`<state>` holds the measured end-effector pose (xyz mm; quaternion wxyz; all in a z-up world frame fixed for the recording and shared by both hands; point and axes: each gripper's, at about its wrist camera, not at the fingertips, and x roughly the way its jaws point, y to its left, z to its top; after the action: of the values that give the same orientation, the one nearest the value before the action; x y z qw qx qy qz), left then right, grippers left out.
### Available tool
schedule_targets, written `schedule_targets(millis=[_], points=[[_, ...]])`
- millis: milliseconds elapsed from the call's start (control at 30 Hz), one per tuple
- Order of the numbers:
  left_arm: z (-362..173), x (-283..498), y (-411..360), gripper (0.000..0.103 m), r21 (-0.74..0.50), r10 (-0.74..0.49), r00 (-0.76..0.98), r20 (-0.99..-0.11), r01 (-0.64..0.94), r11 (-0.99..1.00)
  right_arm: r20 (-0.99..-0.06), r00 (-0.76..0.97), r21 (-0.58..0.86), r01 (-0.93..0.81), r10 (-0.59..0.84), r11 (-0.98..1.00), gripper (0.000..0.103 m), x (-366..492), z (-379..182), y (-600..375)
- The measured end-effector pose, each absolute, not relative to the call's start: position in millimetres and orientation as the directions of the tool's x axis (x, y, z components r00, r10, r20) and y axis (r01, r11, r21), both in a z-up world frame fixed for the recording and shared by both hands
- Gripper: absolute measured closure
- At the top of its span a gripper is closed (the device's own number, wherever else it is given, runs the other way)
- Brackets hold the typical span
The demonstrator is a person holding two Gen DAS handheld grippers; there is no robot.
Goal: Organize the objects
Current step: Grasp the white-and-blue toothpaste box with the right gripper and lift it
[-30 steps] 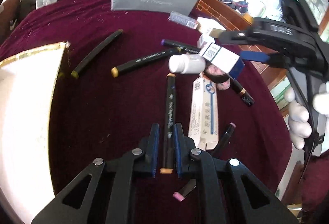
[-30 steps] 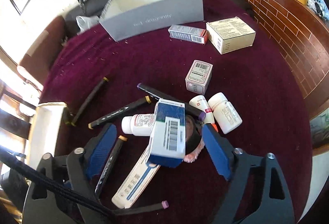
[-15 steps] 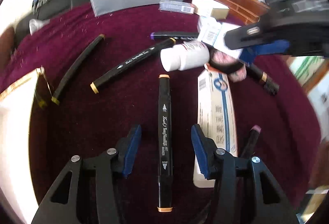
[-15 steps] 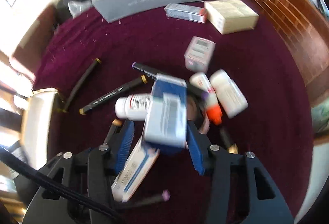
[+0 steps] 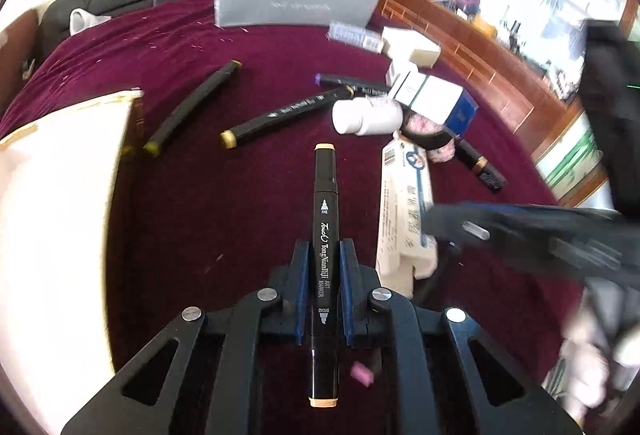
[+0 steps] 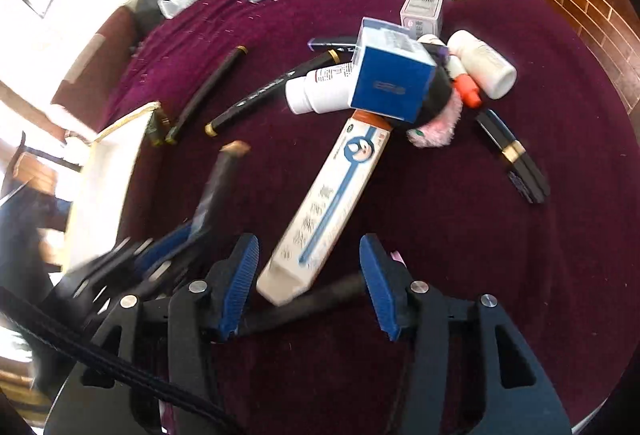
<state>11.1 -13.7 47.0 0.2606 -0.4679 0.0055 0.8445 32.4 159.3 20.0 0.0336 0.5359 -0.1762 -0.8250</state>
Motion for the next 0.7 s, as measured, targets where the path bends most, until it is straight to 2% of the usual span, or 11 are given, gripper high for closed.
schedule_targets(millis=[233, 300, 367, 500, 700], points=[[75, 36, -52, 0.092, -0.297, 0.495, -0.478, -0.726, -0.431, -0.852, -0.907, -0.412, 0.182, -0.19, -0.09, -0.965, 0.053, 5, 2, 134], [77, 39, -59, 0.092, -0.309, 0.502, -0.481, -0.719, -0.425, -0.851, -0.91, -0.411, 0.149, -0.215, -0.049, -0.965, 0.063, 2, -4, 134], [77, 42, -67, 0.092, -0.317, 0.502, -0.488, -0.714, -0.414, -0.853, -0.902, -0.432, 0.122, -0.225, -0.013, -0.967, 0.067, 2, -4, 134], [76, 43, -90, 0.092, -0.34, 0.501, -0.506, -0.703, -0.379, -0.86, -0.889, -0.454, 0.178, -0.214, -0.064, -0.96, 0.085, 8, 1, 136], [77, 35, -133, 0.092, -0.374, 0.482, -0.541, -0.689, -0.304, -0.876, -0.835, -0.53, 0.243, -0.115, -0.148, -0.963, 0.087, 25, 35, 110]])
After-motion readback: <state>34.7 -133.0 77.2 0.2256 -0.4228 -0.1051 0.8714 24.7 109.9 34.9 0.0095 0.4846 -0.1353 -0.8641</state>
